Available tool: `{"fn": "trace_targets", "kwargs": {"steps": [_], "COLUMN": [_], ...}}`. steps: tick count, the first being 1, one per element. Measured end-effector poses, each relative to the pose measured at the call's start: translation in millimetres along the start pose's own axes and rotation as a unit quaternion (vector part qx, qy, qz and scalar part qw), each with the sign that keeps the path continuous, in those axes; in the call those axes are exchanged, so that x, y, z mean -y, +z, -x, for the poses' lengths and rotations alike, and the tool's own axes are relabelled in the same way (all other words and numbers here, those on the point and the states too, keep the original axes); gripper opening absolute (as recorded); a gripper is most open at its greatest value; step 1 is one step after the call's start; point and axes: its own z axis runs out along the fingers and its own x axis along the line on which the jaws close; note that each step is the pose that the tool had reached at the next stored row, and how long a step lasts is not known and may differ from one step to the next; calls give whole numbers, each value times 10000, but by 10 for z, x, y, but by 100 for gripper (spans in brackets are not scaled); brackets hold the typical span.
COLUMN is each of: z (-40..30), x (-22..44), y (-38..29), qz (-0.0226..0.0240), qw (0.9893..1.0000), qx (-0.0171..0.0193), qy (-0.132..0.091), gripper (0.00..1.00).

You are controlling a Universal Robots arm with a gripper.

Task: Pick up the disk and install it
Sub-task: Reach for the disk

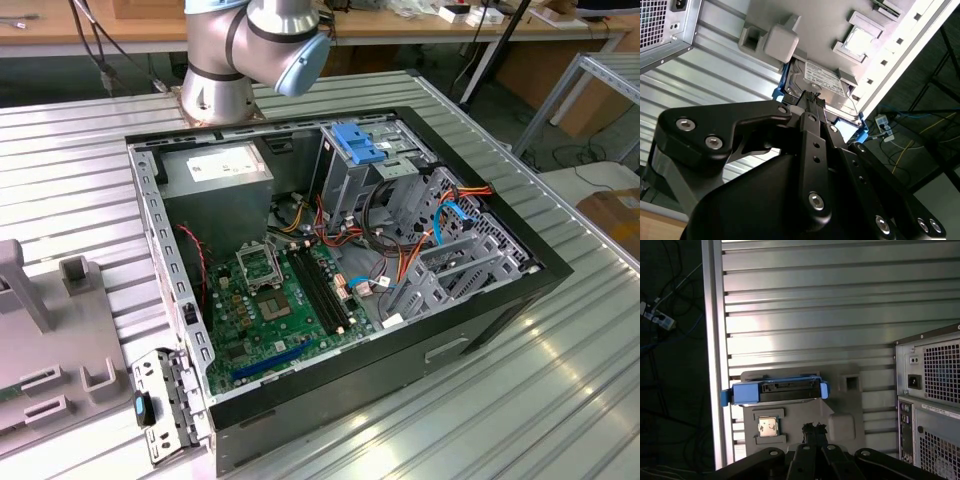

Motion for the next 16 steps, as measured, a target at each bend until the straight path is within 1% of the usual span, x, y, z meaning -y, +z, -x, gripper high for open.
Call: {"fn": "trace_targets", "kwargs": {"steps": [1, 5, 7, 8, 9, 11, 13, 16], "z": [-33, -110, -209, -230, -245, -254, -267, -291], "x": [2, 8, 16, 17, 18, 3, -41, -88], "y": [0, 0, 3, 4, 4, 8, 16, 21], "qz": [0, 3, 3, 4, 3, 9, 15, 15], "qw": [10000, 10000, 10000, 10000, 10000, 10000, 10000, 10000], "qx": [0, 0, 0, 0, 0, -1, 0, -1], "qy": [1, 0, 0, 1, 0, 1, 0, 0], "gripper": [11, 11, 11, 11, 11, 11, 11, 11]}}
